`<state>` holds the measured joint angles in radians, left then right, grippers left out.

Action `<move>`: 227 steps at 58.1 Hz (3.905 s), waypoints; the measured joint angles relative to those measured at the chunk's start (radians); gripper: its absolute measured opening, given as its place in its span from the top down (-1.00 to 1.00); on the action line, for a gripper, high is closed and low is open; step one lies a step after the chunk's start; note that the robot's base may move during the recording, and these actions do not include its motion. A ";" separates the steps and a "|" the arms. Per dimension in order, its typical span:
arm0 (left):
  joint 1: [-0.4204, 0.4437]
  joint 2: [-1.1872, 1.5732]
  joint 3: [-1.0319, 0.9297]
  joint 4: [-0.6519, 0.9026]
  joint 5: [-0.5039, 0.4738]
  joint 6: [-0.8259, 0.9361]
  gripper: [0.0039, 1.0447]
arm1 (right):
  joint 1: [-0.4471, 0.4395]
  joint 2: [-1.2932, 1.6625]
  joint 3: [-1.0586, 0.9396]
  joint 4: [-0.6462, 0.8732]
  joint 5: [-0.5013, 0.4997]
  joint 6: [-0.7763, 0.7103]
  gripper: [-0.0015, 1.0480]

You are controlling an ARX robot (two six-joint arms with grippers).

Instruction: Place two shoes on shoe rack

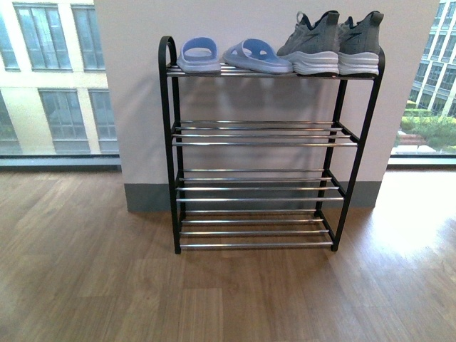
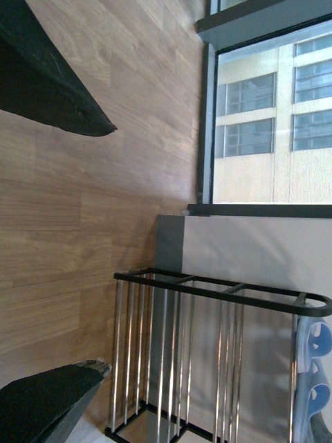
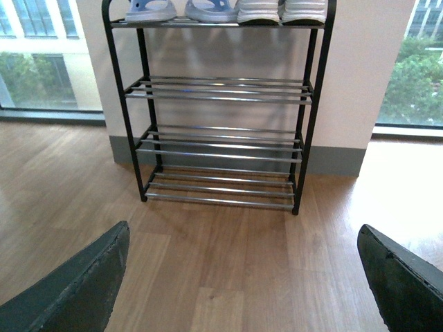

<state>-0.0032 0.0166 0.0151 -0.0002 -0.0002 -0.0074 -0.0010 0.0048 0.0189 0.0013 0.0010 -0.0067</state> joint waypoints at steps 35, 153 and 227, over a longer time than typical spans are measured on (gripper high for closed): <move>0.000 0.000 0.000 0.000 0.000 0.000 -0.83 | 0.000 0.000 0.000 0.000 -0.001 0.000 -0.82; 0.000 0.000 0.000 0.000 -0.001 0.002 -0.83 | 0.000 0.000 0.000 -0.002 -0.001 0.000 -0.82; 0.000 0.000 0.000 0.000 0.000 0.003 -0.83 | 0.000 0.000 0.000 -0.002 0.000 0.000 -0.82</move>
<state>-0.0029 0.0162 0.0151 -0.0002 -0.0002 -0.0048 -0.0006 0.0048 0.0189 -0.0002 0.0010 -0.0067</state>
